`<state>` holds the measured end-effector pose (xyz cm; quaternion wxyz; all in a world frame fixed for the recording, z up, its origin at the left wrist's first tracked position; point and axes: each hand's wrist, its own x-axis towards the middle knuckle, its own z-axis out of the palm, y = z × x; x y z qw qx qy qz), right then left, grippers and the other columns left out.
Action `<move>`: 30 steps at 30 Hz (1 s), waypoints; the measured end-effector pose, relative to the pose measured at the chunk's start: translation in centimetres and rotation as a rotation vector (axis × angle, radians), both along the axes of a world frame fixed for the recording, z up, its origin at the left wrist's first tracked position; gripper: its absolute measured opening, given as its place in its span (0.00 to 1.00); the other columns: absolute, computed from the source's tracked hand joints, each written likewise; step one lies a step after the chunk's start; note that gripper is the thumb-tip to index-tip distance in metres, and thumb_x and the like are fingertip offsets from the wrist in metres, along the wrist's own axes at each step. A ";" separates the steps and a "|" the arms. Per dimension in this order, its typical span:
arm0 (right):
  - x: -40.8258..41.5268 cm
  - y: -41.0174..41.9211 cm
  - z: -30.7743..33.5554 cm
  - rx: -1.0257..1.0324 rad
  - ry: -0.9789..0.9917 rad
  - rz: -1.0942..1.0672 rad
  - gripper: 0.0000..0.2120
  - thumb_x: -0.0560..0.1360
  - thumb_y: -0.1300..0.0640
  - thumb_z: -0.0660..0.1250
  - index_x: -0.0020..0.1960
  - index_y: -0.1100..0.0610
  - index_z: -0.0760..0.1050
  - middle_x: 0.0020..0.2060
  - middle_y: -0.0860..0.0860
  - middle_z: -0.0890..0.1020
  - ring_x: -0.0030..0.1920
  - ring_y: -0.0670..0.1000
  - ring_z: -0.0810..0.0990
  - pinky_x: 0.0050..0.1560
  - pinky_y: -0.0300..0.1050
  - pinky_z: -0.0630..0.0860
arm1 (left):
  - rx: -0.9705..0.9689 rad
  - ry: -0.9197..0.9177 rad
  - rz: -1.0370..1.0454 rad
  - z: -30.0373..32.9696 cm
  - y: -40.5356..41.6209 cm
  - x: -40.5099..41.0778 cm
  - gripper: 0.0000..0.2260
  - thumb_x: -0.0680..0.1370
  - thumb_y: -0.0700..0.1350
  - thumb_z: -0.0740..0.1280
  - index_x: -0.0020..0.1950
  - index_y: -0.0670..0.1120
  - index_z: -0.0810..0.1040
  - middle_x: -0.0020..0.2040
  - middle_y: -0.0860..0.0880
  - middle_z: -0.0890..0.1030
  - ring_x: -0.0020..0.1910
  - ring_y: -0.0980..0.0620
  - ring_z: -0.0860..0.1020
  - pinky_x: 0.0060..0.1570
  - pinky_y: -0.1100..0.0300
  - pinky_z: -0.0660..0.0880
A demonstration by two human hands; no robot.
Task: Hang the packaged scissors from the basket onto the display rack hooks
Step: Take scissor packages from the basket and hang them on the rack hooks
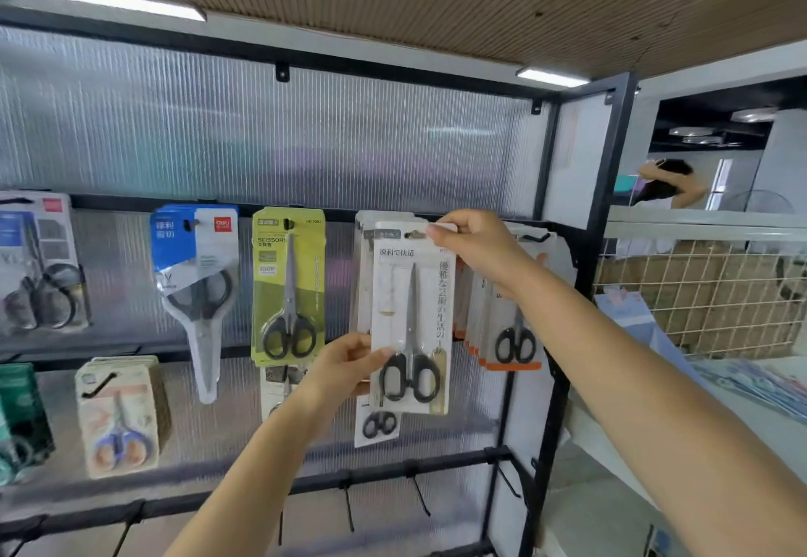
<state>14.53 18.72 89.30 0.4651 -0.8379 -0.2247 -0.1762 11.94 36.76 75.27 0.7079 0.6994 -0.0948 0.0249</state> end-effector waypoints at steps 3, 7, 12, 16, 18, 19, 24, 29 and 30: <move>0.7 0.5 0.4 0.026 -0.007 -0.013 0.08 0.78 0.54 0.65 0.50 0.58 0.78 0.44 0.52 0.79 0.44 0.48 0.76 0.41 0.37 0.70 | 0.000 -0.017 -0.002 0.4 0.2 0.6 0.06 0.76 0.43 0.68 0.40 0.46 0.75 0.27 0.58 0.75 0.27 0.61 0.75 0.32 0.66 0.72; 2.1 0.8 0.0 0.041 -0.016 -0.065 0.09 0.78 0.55 0.65 0.52 0.60 0.78 0.40 0.49 0.78 0.41 0.45 0.74 0.38 0.32 0.67 | 0.030 -0.009 0.014 0.3 0.6 1.7 0.04 0.75 0.45 0.69 0.43 0.46 0.77 0.31 0.55 0.77 0.32 0.57 0.76 0.37 0.62 0.74; 3.7 1.4 -0.8 0.020 -0.010 -0.111 0.08 0.78 0.54 0.65 0.49 0.59 0.78 0.37 0.46 0.76 0.37 0.41 0.73 0.36 0.33 0.67 | 0.005 0.017 0.053 -0.6 0.3 2.8 0.04 0.76 0.44 0.69 0.42 0.46 0.77 0.31 0.55 0.78 0.33 0.56 0.78 0.40 0.60 0.76; 4.8 1.8 -1.0 -0.002 -0.021 -0.148 0.07 0.78 0.52 0.65 0.48 0.57 0.77 0.36 0.45 0.76 0.35 0.42 0.72 0.36 0.36 0.68 | 0.014 -0.026 0.213 -1.0 -0.2 3.9 0.05 0.76 0.44 0.69 0.41 0.45 0.79 0.32 0.54 0.81 0.35 0.55 0.76 0.40 0.65 0.74; 5.4 2.1 -1.1 -0.020 -0.034 -0.172 0.07 0.77 0.52 0.65 0.48 0.56 0.77 0.35 0.45 0.75 0.35 0.42 0.72 0.35 0.38 0.67 | 0.107 -0.051 0.313 -1.2 -0.4 4.5 0.07 0.76 0.47 0.69 0.42 0.44 0.80 0.37 0.48 0.82 0.36 0.54 0.76 0.38 0.65 0.73; 5.8 2.2 -1.2 -0.026 -0.049 -0.186 0.07 0.77 0.52 0.66 0.48 0.56 0.76 0.34 0.44 0.75 0.34 0.41 0.72 0.35 0.37 0.66 | 0.182 -0.060 0.363 -1.2 -0.4 4.7 0.08 0.76 0.49 0.69 0.41 0.46 0.79 0.38 0.48 0.82 0.37 0.54 0.76 0.38 0.64 0.72; 6.8 2.6 -1.6 -0.037 -0.107 -0.231 0.08 0.76 0.50 0.67 0.48 0.55 0.75 0.33 0.43 0.73 0.34 0.39 0.70 0.33 0.34 0.64 | 0.390 -0.104 0.458 -1.1 -0.4 5.5 0.11 0.76 0.54 0.67 0.43 0.47 0.77 0.37 0.53 0.78 0.36 0.55 0.74 0.31 0.66 0.67; 6.9 2.7 -2.0 -0.105 -0.231 -0.318 0.11 0.75 0.51 0.69 0.52 0.58 0.76 0.36 0.47 0.76 0.37 0.44 0.73 0.36 0.37 0.68 | 0.404 -0.085 0.483 -1.2 -0.5 6.0 0.11 0.77 0.53 0.67 0.43 0.47 0.74 0.37 0.55 0.76 0.35 0.58 0.73 0.31 0.65 0.67; 6.7 2.6 -2.1 -0.124 -0.245 -0.326 0.12 0.75 0.51 0.68 0.53 0.57 0.75 0.39 0.49 0.77 0.39 0.46 0.75 0.38 0.39 0.69 | 0.411 -0.080 0.475 -1.2 -0.7 6.0 0.10 0.77 0.53 0.66 0.42 0.48 0.72 0.36 0.55 0.76 0.35 0.58 0.73 0.30 0.65 0.67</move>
